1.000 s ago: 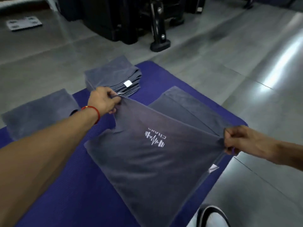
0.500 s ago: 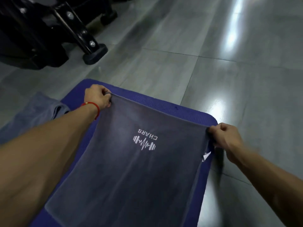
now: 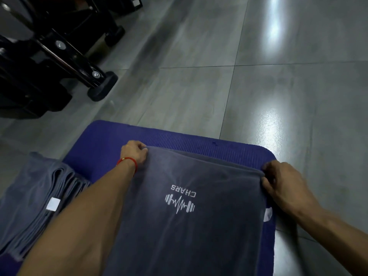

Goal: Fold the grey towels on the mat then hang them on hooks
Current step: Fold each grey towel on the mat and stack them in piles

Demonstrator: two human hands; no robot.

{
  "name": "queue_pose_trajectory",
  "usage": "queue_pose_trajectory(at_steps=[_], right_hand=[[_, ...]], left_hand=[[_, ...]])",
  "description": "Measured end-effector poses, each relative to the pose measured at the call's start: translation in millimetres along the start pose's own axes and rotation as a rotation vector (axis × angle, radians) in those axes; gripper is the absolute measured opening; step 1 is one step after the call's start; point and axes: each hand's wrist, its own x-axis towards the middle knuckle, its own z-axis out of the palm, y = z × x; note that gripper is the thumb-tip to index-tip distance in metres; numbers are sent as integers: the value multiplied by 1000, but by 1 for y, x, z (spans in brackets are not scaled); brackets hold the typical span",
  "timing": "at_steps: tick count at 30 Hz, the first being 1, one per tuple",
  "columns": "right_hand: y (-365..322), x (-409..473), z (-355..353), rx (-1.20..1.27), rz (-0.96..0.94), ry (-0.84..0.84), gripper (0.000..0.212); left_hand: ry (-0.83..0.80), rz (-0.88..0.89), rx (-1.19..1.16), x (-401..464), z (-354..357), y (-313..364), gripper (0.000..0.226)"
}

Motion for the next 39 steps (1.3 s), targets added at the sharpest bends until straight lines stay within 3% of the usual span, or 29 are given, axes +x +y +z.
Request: queue_pose_trajectory(at_steps=[3,7,11,17,21,23,26,29,33,39], right_hand=[[-1,1,-1,-10,23,-54,6],[-8,5,-10,-33,18,-102,19],[-17,-10,-18,52,22,-5,18],[-41,-29,-30,219,24,158,9],[-78,-37,-45,276,-8,187,9],[-102,-37,-56,270,-56,207,13],[-149,-40,-74,301,-149,218,16],[-207,-51,-83,523,-248,107,19],[-289,-80,-84,692,-436,-21,17],[-390,-144,-99,627,-744,5,11]], left_hand=[[3,26,23,-1,1,2,16],[-24,87,6,-9,-11,4,14],[22,82,-98,-21,-31,-5,12],[95,249,-219,-61,-88,-24,13],[167,322,-301,-99,-144,-52,30],[248,296,-355,-123,-173,-70,37],[383,247,-378,-172,-222,-109,23],[467,198,-434,-232,-268,-150,12],[573,80,-476,-322,-324,-203,14],[722,-1,-724,-440,-378,-264,13]])
